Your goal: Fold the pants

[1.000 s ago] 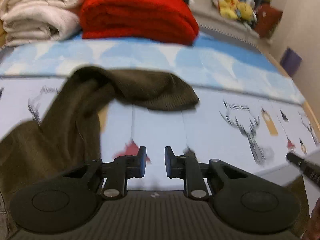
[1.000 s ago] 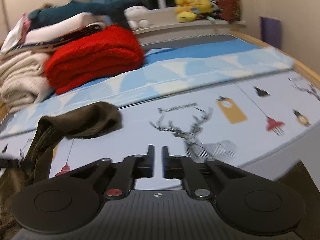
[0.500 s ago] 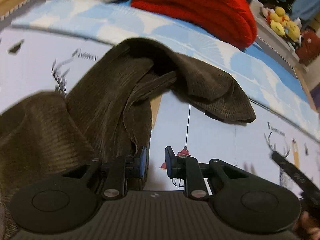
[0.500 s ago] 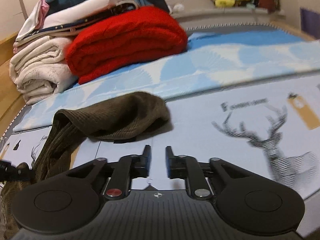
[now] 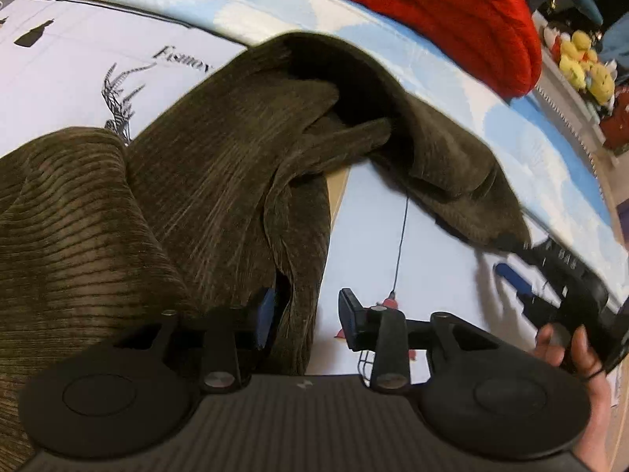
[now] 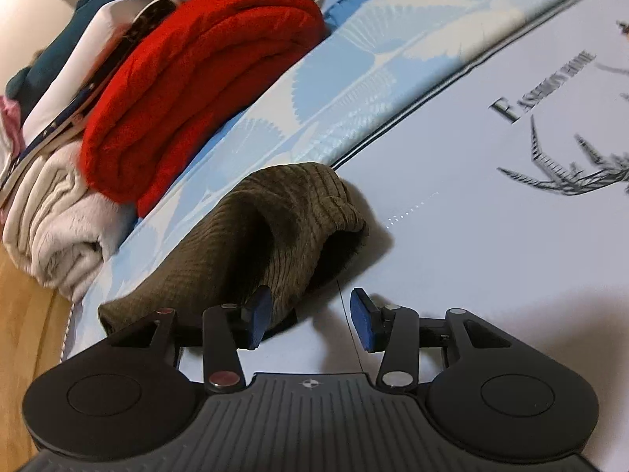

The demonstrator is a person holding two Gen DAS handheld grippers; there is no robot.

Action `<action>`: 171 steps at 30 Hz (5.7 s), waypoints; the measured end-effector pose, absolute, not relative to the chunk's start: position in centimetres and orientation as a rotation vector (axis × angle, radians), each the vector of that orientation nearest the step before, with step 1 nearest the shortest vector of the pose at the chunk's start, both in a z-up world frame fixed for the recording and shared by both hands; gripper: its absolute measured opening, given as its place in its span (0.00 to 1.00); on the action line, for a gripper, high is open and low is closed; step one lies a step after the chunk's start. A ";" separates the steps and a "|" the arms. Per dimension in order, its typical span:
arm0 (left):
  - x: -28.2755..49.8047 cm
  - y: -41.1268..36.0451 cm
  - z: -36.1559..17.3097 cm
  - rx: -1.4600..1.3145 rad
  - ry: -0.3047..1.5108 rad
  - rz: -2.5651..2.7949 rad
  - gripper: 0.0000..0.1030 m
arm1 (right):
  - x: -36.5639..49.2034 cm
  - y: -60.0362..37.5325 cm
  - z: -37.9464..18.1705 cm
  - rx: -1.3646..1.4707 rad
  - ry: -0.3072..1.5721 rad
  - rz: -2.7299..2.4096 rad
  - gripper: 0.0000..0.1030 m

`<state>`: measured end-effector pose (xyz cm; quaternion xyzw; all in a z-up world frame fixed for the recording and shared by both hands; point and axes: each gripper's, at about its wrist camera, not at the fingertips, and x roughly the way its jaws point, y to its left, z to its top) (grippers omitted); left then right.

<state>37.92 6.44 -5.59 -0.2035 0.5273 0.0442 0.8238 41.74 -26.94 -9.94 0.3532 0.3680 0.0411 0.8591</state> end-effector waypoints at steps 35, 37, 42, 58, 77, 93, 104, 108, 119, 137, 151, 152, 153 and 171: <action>33.5 -2.8 0.1 0.146 1.024 -0.623 0.30 | 22.6 -61.1 -0.2 1.103 0.539 -0.616 0.27; 33.8 -2.6 1.2 0.098 0.996 -0.606 0.36 | 21.9 -57.9 -2.5 1.066 0.672 -0.503 0.39; 34.1 -3.4 0.9 0.095 1.013 -0.583 0.37 | 22.1 -51.8 -7.5 1.099 0.907 -0.365 0.41; 34.3 -6.0 -2.9 0.216 1.071 -0.614 0.37 | 28.2 -49.4 -4.1 1.077 0.714 -0.642 0.03; 34.2 -6.7 -3.7 0.245 1.081 -0.619 0.37 | 32.7 -51.8 -11.3 0.880 0.746 -0.626 0.57; 30.3 -12.0 -5.5 0.485 1.040 -0.838 0.23 | 23.0 -58.5 -10.9 0.821 0.638 -0.996 0.06; 34.4 2.7 0.2 0.104 0.934 -0.350 0.74 | 18.8 -56.2 -4.8 0.753 0.591 -0.784 0.30; 35.8 13.3 -2.5 -0.088 1.015 0.050 0.82 | 18.4 -51.9 0.0 0.679 0.511 -0.600 0.34; 34.5 21.8 -9.6 -0.185 1.087 0.149 0.56 | 14.7 -42.2 6.5 0.346 0.439 -0.285 0.44; 24.1 24.7 2.3 -0.319 0.998 0.307 0.63 | 10.6 -44.1 4.2 0.241 0.630 -0.259 0.44; 15.6 25.7 -5.7 -0.273 1.171 0.237 0.77 | 6.2 -47.5 3.2 0.204 0.660 -0.230 0.44; 15.6 25.7 -6.3 -0.272 1.186 0.226 0.77 | 5.9 -47.7 3.2 0.200 0.662 -0.234 0.44; 15.8 25.5 -6.7 -0.264 1.204 0.215 0.77 | 5.5 -47.9 3.1 0.200 0.663 -0.240 0.44; 12.6 20.7 -2.3 0.124 1.113 0.277 0.65 | 4.1 -49.5 1.5 0.168 0.753 -0.304 0.44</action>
